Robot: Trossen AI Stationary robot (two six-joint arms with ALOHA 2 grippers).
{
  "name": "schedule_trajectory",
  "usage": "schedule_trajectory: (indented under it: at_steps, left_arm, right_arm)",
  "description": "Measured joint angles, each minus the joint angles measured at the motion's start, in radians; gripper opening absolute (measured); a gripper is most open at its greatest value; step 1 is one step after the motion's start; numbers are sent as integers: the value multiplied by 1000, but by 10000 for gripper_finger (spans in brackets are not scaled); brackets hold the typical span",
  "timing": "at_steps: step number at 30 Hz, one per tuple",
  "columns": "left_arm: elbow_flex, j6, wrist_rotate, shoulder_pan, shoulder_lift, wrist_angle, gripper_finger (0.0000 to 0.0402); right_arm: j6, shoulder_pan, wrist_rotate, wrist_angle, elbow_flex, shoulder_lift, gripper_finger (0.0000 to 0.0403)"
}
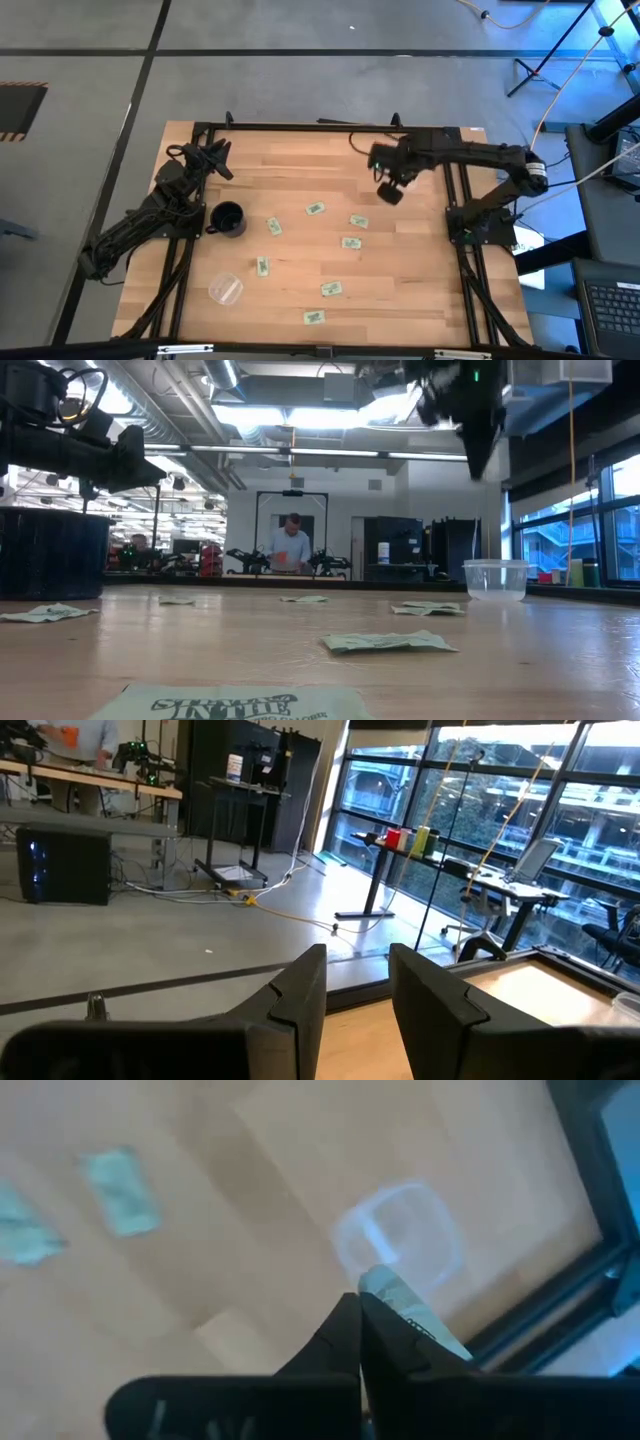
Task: Pick and place items into bin
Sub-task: Put the light green stevia packet into the top transparent bin
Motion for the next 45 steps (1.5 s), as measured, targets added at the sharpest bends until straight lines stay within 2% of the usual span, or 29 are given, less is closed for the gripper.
schedule_trajectory:
  at_steps: [7,17,23,27,39,45]
  left_arm:
    - [0,0,0,0,0,1,106]
    - [0,0,-8,0,0,1,106]
    - [0,0,-11,0,0,1,106]
    - [0,43,-11,0,0,1,106]
    - [0,71,-11,0,0,1,106]
    - [0,71,-11,0,0,1,106]
  right_arm:
    - [-139,-192,-43,246,-229,-24,1]
    - [-172,-288,-59,384,-408,-25,0]
    - [-184,-296,-60,488,-465,-25,0]
    - [-191,-296,-102,546,-482,-25,0]
    - [-192,-296,-103,621,-482,-25,1]
    - [-190,-296,-102,608,-482,-25,19]
